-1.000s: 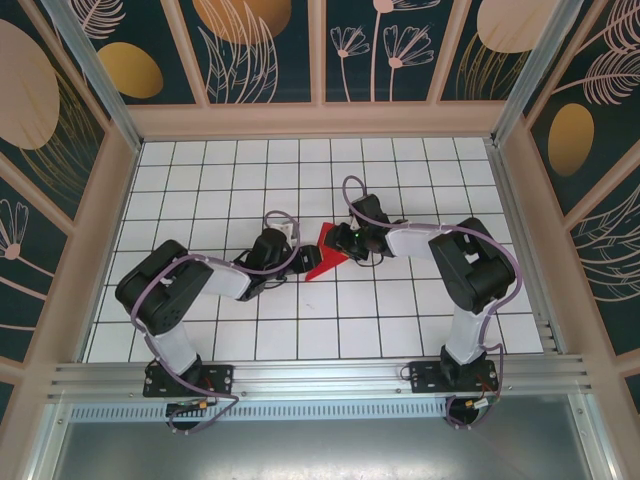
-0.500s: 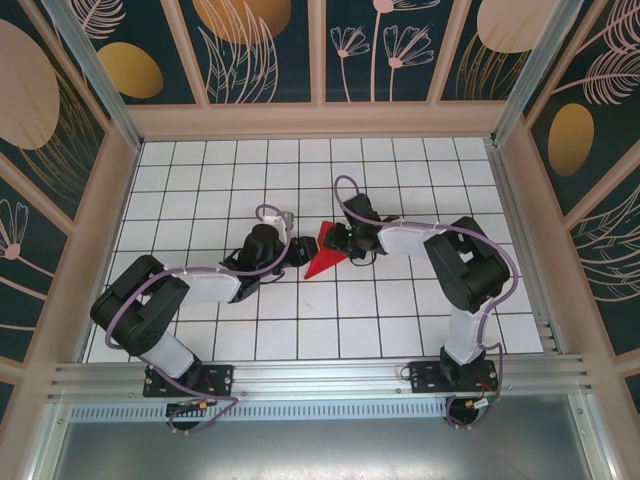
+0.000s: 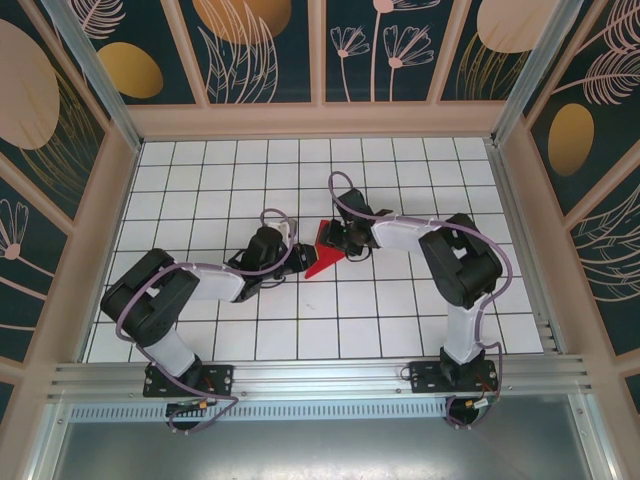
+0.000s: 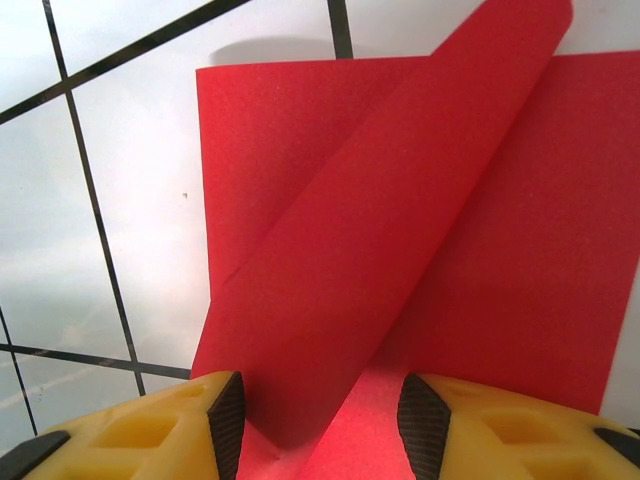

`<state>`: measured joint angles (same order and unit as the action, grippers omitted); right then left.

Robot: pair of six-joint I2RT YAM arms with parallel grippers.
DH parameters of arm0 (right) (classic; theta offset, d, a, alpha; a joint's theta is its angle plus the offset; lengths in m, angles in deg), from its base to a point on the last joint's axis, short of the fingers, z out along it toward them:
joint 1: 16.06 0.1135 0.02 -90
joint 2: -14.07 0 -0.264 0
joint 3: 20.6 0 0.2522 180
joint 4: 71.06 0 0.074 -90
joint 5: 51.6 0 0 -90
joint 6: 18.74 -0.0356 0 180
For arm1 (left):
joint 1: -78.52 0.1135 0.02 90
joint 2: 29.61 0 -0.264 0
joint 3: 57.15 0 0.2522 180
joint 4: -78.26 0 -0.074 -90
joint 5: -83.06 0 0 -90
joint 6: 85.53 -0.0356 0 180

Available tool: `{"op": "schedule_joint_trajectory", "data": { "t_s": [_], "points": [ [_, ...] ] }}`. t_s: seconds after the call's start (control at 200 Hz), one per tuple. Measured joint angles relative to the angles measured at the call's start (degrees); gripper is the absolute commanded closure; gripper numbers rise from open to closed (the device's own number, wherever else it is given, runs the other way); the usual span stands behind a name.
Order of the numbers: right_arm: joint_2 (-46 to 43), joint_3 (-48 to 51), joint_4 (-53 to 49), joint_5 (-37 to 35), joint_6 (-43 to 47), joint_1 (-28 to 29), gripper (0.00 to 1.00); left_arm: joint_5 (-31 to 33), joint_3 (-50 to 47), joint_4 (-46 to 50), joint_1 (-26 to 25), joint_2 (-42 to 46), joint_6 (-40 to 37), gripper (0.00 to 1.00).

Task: Fold a paper plane with a square sheet of paper (pick it up from the middle)
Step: Fourth fold the wing at the center of the table.

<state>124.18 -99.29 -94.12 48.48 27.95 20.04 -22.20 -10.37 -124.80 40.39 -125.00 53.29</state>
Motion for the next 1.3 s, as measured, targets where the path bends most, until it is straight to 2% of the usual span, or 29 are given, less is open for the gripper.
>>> {"op": "schedule_joint_trajectory", "data": {
  "t_s": [0.37,0.716,1.046,1.301],
  "points": [
    [1.44,-2.67,-2.67,-1.07,0.9,0.57,0.43,-0.39,2.14,-0.22,0.0,-4.85,0.37,0.85],
    [1.99,-3.41,-3.5,-1.29,1.29,0.72,0.43,0.9,4.09,1.31,0.0,-6.64,0.11,0.84],
    [2.21,-3.67,-3.89,-1.31,1.46,0.76,0.45,-2.32,4.09,-0.5,0.0,-8.17,0.68,0.8],
    [2.23,-3.67,-3.96,-1.31,1.49,0.74,0.46,-2.71,4.07,-0.63,0.0,-8.2,1.05,0.81]
  ]
}}
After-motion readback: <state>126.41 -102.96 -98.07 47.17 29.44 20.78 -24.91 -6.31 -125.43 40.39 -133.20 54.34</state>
